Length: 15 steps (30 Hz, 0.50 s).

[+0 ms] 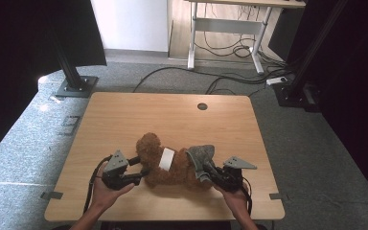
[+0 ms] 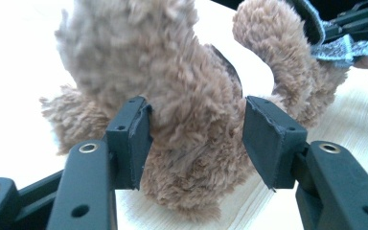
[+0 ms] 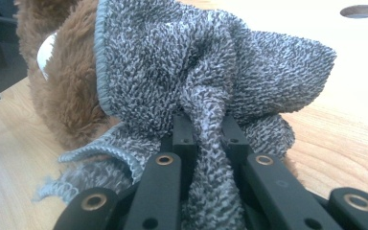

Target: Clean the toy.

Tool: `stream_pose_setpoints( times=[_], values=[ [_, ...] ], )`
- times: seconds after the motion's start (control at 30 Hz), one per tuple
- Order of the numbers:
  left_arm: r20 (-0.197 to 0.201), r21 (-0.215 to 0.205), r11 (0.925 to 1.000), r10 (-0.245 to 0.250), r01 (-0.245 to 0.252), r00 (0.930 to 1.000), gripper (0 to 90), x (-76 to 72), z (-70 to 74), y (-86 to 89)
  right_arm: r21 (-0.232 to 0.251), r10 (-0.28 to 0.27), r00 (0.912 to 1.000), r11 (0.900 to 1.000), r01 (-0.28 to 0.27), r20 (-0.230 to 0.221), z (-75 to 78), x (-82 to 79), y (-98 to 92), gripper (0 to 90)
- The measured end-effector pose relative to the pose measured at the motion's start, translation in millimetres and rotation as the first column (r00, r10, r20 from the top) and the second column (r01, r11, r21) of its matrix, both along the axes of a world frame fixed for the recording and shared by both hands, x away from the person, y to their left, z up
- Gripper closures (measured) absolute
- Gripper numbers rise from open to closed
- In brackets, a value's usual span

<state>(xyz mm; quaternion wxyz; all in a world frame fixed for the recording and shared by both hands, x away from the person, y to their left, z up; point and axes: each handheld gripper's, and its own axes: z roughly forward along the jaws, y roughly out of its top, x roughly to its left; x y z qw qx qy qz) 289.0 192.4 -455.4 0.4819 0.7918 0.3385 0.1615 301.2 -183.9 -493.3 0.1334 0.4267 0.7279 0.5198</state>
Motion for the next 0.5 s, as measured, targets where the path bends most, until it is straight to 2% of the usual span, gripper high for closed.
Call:
stream_pose_setpoints(
  times=[0.17,0.3,0.37,0.5],
  values=[
    [-0.001,-0.006,0.9993,0.038,-0.038,0.9993,42.7,3.2,5.7,7.0,-0.004,-0.001,1.0,1.0,0.001,-0.003,1.8,4.6,0.7,81.3],
    [-0.042,0.01,0.9967,0.081,-0.081,0.9958,39.0,14.8,6.0,10.4,-0.012,-0.003,1.0,1.0,0.003,0.004,3.0,6.3,2.1,81.3],
    [-0.071,-0.001,0.9958,0.091,-0.092,0.9933,35.1,23.0,3.8,11.7,-0.01,-0.002,1.0,1.0,0.002,0.008,3.0,6.4,2.6,81.3],
    [-0.079,-0.001,0.9953,0.096,-0.097,0.9922,27.6,32.3,3.9,9.8,-0.011,0.002,0.9999,1.0,-0.002,0.013,2.5,6.2,2.2,81.3]
  ],
)
